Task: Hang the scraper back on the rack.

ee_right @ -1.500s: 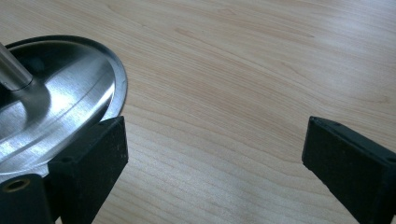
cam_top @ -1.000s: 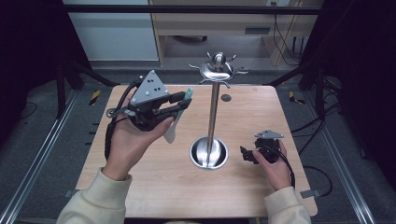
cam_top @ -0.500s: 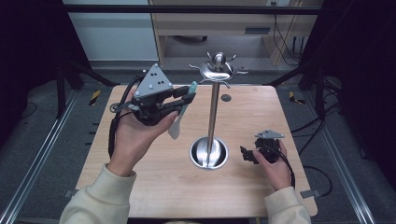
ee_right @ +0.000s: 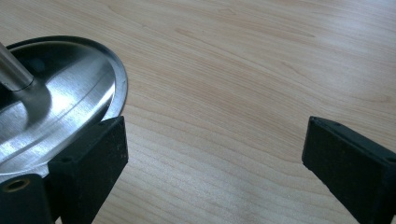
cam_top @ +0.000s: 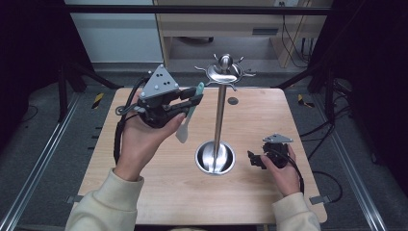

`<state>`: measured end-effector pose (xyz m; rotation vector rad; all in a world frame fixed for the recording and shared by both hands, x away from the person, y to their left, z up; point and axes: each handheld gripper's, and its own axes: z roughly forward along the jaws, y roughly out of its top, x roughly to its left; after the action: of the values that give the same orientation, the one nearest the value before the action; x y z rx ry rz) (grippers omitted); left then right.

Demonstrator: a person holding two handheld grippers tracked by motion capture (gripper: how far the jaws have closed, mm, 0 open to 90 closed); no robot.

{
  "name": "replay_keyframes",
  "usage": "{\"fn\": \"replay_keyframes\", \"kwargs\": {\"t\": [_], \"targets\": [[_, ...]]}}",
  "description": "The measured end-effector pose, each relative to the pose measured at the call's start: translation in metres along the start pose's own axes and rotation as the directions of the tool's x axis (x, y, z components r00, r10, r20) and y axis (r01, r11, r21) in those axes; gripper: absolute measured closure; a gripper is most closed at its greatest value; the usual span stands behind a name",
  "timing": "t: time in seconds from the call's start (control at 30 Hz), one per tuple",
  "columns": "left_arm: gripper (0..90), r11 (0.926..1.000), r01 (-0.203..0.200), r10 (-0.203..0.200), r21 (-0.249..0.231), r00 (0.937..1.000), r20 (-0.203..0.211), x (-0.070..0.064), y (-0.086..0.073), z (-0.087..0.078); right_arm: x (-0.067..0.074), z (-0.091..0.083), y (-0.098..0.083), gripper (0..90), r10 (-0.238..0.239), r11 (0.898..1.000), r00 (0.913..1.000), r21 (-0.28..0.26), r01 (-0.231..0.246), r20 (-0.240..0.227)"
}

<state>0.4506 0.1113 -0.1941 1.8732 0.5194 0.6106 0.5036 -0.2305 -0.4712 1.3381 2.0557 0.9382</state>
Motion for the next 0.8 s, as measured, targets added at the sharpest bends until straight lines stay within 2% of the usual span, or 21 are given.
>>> {"fn": "replay_keyframes", "kwargs": {"t": [0.13,0.43,0.8], "targets": [[74.0,1.0,-0.001,0.001,-0.003,1.0,0.004,-0.001,0.001,0.0,0.0,0.0,0.0,7.3,-0.005,1.0,1.0,-0.003,0.005,-0.002],[74.0,0.9996,0.0,-0.001,0.027,1.0,0.007,-0.001,0.005,0.012,-0.001,-0.001,0.0,7.3,0.006,1.0,1.0,-0.006,-0.006,0.0],[73.9,0.9997,0.01,-0.01,0.02,0.9999,0.005,-0.002,0.005,0.022,-0.001,-0.001,0.001,7.3,0.006,1.0,1.0,-0.005,-0.006,-0.005]]}}
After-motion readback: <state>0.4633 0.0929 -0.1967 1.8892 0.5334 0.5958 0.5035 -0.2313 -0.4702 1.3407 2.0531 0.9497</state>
